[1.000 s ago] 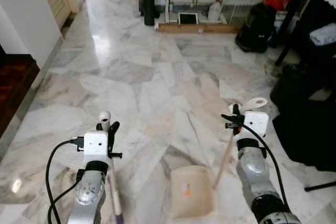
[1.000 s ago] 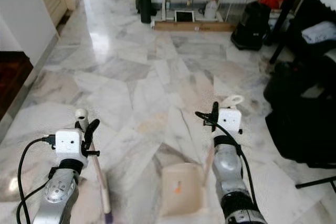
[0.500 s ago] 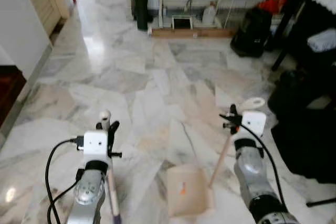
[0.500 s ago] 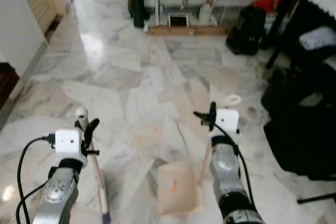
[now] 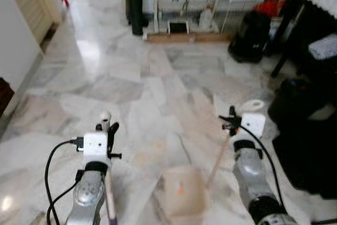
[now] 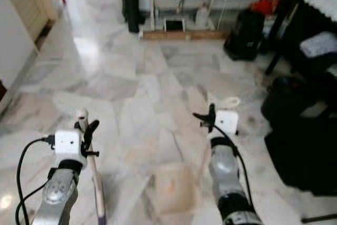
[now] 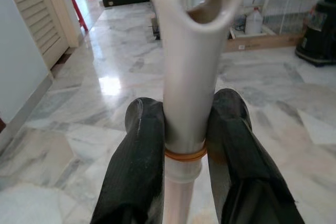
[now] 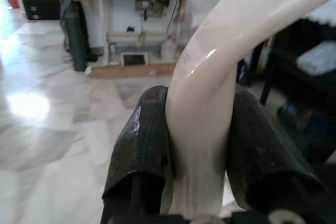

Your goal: Sweep floor

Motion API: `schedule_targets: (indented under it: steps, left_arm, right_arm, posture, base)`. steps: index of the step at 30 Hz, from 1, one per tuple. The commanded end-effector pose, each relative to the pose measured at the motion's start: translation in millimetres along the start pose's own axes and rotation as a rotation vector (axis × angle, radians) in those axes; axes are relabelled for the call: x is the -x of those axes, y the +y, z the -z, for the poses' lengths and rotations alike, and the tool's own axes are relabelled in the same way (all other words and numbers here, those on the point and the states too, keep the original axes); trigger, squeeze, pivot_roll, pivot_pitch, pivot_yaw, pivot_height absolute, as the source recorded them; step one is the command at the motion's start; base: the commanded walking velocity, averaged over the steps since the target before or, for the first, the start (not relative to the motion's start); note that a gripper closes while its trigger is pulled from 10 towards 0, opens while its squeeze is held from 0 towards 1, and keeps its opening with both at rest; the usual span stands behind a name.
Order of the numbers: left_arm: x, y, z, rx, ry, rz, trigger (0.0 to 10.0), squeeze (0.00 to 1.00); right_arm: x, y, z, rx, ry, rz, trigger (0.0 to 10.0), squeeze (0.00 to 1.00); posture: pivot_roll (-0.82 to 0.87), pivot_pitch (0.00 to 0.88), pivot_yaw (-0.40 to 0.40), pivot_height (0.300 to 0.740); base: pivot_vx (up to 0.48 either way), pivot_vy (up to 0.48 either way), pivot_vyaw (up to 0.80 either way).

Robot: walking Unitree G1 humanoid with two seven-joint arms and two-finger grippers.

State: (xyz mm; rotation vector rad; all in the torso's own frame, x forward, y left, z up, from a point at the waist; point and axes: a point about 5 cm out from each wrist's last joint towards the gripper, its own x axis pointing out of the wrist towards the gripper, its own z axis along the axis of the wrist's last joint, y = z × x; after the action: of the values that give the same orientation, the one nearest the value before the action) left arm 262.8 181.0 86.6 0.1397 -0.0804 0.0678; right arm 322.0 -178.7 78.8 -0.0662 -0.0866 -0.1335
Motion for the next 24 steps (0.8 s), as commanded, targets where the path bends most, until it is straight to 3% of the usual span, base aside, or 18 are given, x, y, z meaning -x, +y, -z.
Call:
schedule_targets:
  steps: [1, 24]
  left_arm:
    - [-1.8, 2.3, -7.1, 0.004, -0.040, -0.007, 10.0, 0.00]
    - [-2.4, 1.1, -7.5, 0.007, -0.042, -0.002, 10.0, 0.00]
  right_arm:
    - [-3.8, 11.1, -10.0, -0.034, -0.046, -0.020, 10.0, 0.00]
    - [-4.3, 11.8, -8.4, -0.043, -0.030, -0.023, 10.0, 0.00]
  posture:
    - [0.11, 0.062, -0.035, 0.740]
    - [0.11, 0.062, -0.034, 0.740]
  base:
    - [0.386, 0.000, 0.00]
    - [0.386, 0.000, 0.00]
